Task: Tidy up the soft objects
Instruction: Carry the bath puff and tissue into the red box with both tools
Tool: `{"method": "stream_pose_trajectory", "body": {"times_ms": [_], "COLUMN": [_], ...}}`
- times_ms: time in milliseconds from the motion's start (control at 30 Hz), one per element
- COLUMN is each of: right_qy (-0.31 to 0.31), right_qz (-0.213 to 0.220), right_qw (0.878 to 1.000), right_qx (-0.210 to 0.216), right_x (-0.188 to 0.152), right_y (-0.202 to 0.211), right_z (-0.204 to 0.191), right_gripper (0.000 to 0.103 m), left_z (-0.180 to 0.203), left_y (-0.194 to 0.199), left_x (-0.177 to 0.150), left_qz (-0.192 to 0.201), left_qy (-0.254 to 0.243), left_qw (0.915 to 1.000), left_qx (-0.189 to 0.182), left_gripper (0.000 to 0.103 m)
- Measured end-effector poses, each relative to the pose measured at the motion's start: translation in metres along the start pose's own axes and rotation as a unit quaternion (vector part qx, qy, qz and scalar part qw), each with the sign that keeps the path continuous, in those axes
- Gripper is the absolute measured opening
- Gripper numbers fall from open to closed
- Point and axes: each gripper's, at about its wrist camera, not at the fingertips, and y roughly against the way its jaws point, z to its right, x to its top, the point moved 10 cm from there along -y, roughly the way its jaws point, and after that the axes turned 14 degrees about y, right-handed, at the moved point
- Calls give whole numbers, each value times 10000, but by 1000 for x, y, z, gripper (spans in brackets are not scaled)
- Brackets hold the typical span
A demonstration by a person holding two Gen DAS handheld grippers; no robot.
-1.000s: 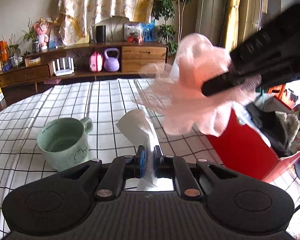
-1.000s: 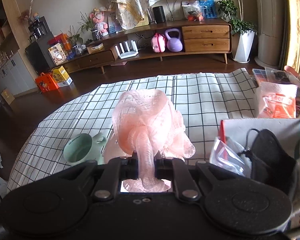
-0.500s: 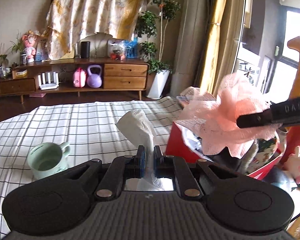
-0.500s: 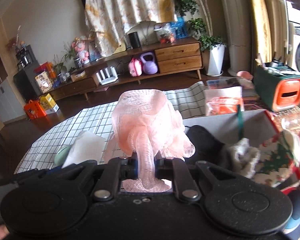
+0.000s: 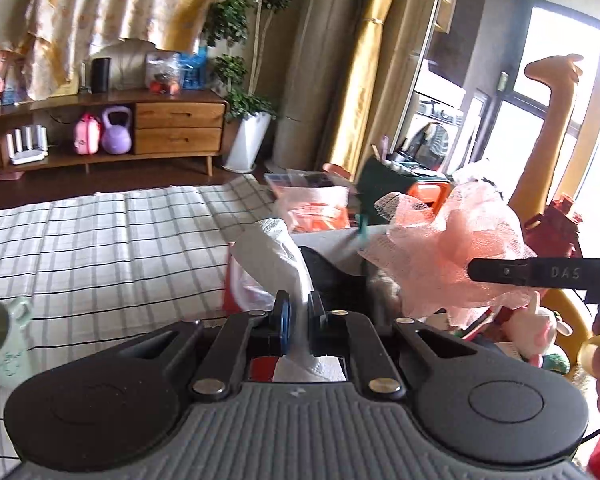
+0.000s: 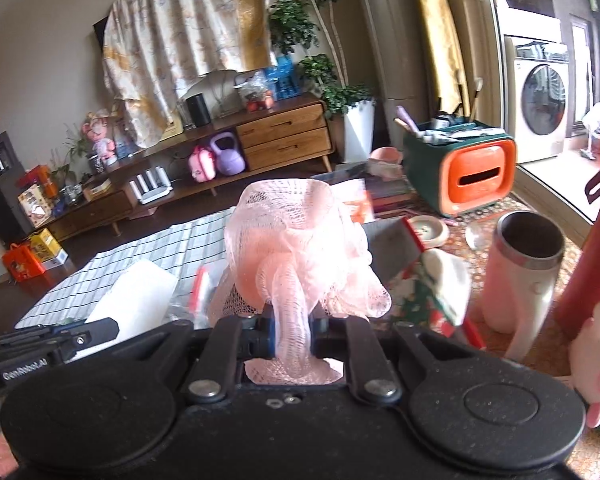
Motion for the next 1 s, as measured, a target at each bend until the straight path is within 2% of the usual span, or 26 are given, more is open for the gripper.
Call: {"method": "stream_pose_trajectory", "body": {"times_ms": [267,500,600,900,1000], "right_qy": [52,19,56,92,63], "right_qz": [-155,-306,-347,-453,-453], "right_qw": [9985,9989,9989,9986,9986], "right_qx": [-513,-366,-326,-246,-271], "right_x": [-18,-30,-32,-41,-42], "right_y": [-15,-37,-45,-56,-56], "right_z": [40,40,37,29,29], "right_gripper": [15,16,17,19,24], "left_z": [43,59,55,34,31], "left_y": [-45,-77,-88,-113,-117], "left_x": [-15,-25,-25,-37,-42], "left_qz": [-642,-867,-864,-1054,-1136], "left_qy": [-31,-104,-91,-171,-204], "left_qw": [9968,9942,9945,9942,9933], "left_qx": [-479,-626,-579,-127,-67], "left_gripper": [9,9,9,9,9]}}
